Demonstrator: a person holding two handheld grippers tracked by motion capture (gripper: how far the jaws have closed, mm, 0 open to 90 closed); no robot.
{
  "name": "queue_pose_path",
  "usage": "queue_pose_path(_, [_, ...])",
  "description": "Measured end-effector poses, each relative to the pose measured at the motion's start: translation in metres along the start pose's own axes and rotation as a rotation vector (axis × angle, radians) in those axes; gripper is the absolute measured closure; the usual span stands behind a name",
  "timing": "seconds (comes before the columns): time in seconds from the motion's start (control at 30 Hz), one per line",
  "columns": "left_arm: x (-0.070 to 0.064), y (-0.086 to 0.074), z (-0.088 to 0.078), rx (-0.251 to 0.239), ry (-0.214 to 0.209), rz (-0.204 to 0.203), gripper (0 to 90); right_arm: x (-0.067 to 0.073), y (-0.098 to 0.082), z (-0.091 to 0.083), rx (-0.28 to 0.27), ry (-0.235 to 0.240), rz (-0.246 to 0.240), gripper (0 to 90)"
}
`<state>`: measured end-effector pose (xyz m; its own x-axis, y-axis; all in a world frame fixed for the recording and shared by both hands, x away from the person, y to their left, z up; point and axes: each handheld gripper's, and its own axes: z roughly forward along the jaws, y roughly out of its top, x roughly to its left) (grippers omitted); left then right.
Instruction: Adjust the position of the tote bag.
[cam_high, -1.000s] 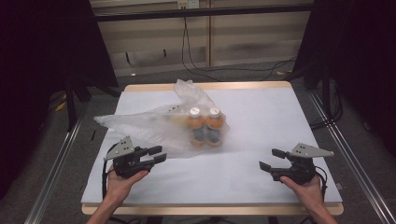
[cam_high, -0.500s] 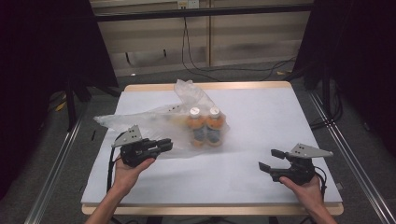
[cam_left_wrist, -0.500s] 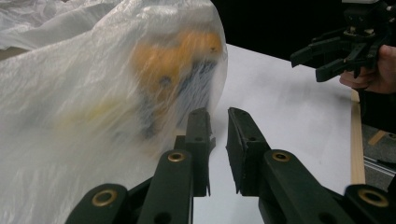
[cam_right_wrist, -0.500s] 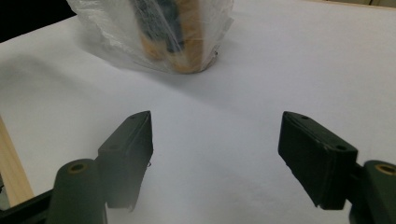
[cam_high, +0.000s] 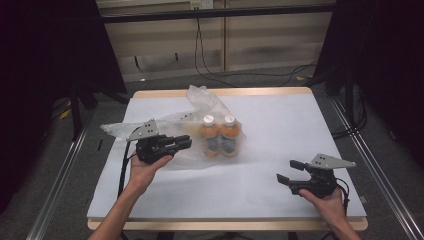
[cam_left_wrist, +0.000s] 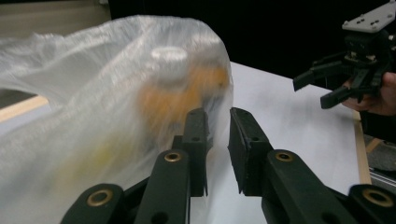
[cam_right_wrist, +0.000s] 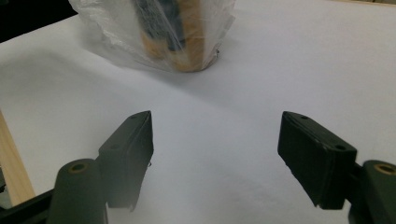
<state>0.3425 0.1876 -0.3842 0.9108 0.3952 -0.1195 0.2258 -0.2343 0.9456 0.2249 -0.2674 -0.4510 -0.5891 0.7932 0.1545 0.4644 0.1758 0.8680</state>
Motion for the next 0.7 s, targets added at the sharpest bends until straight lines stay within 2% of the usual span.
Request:
queue_pose_path(0.1, [0.006,0.012,0.002,0.007,0.012,0.017,73.4,0.000,0.000,0.000,0.000,-0.003,-0.001,26.6])
queue_pose_path(0.3, [0.012,0.023,0.009,0.008,0.025,0.019,68.8,0.001,0.000,0.001,0.002,0.001,-0.001,26.6])
queue_pose_path(0.4, [0.015,0.030,0.015,0.016,0.027,0.024,67.9,0.000,0.000,0.001,0.004,0.002,-0.005,26.6])
queue_pose_path(0.47, [0.017,0.034,0.020,0.006,0.012,0.027,67.7,0.000,0.000,0.002,0.005,0.003,-0.003,26.6])
queue_pose_path(0.6, [0.021,0.038,0.027,-0.002,0.010,0.016,66.9,0.001,0.000,0.002,0.007,0.008,-0.006,26.6])
queue_pose_path(0.7, [0.028,0.041,0.030,-0.004,0.024,0.006,66.0,0.001,0.000,0.001,0.004,0.011,-0.012,26.5])
